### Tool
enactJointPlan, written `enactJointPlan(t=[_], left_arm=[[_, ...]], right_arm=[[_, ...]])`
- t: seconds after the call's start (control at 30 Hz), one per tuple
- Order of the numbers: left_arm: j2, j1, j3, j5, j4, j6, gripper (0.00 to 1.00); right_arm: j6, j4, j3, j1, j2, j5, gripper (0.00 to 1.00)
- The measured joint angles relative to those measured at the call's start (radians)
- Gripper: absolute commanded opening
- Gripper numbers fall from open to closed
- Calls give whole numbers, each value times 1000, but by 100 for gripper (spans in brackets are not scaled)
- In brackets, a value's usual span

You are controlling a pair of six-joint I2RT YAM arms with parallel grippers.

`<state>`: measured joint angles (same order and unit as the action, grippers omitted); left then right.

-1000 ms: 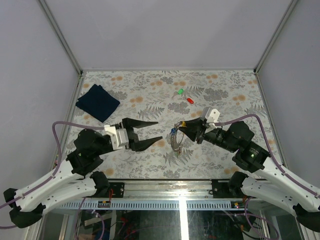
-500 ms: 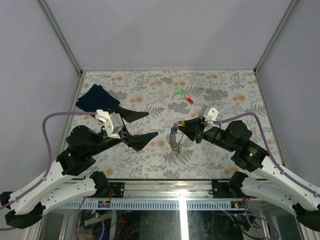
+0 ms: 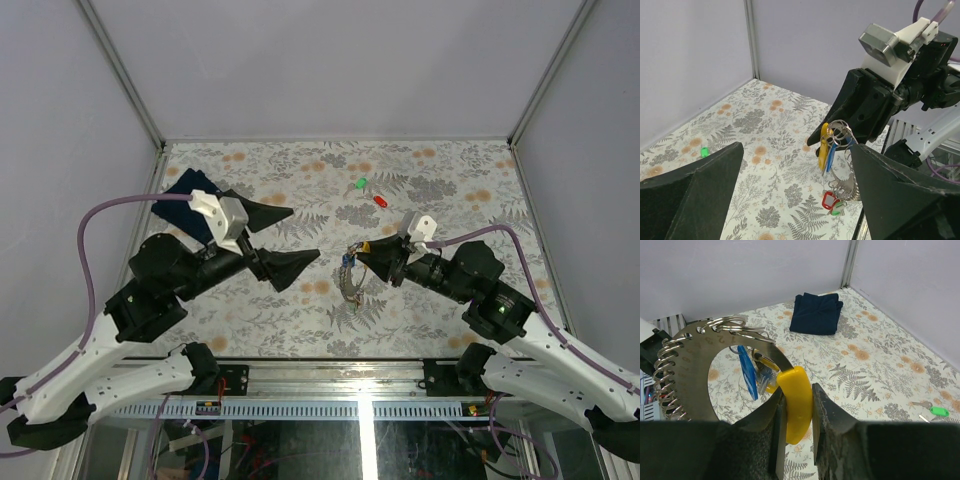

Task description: Put the keys on the keyring

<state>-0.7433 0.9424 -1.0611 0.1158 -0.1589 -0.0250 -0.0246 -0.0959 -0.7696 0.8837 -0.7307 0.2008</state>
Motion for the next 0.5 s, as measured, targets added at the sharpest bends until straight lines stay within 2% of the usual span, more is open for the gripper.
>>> enactJointPlan(t=[0.07, 0.27, 0.37, 0.5], left_arm=[[-11, 0, -21, 2, -16, -1, 84], [-38, 33, -60, 10, -67, 38, 84], [-23, 86, -35, -1, -75, 73, 84], [-6, 211, 13, -47, -80, 137, 84]], right_arm=[[0, 0, 0, 0, 0, 0, 0], [2, 0, 0, 0, 1, 0, 1], [1, 1, 0, 0, 5, 0, 1], [0, 1, 0, 0, 11, 0, 2]])
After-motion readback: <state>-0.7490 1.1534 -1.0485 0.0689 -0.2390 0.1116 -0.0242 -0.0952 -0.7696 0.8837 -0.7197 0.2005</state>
